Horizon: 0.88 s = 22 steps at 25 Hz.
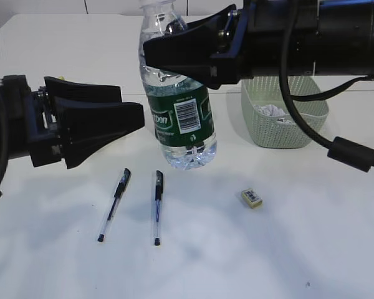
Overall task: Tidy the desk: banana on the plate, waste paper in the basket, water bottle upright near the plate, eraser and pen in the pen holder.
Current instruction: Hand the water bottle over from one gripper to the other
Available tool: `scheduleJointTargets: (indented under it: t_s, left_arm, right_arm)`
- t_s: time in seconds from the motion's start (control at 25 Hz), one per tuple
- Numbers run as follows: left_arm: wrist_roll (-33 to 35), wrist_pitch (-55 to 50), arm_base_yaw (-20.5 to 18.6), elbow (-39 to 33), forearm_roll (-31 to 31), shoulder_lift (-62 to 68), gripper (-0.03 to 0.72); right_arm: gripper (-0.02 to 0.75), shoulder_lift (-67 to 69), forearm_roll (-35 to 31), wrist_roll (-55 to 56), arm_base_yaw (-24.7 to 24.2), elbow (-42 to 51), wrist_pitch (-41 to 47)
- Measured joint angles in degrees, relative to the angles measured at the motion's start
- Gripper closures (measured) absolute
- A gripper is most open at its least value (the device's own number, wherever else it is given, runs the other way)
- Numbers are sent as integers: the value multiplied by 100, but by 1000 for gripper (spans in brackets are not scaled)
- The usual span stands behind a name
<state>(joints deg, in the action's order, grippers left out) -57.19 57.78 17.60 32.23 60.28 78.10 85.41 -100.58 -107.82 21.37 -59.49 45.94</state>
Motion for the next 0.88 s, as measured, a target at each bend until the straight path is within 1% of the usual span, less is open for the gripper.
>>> scheduleJointTargets:
  t_s: [0.32, 0.48, 0.88]
  left_arm:
    - [-121, 748, 0, 0, 0, 134, 67]
    - [-121, 798, 0, 0, 0, 145, 67]
    - [-134, 854, 0, 0, 0, 145, 67]
  right_arm:
    - [361, 4, 10, 0, 0, 0, 325]
    - [361, 4, 31, 0, 25, 0, 475]
    - [363, 141, 54, -64, 380, -329, 607]
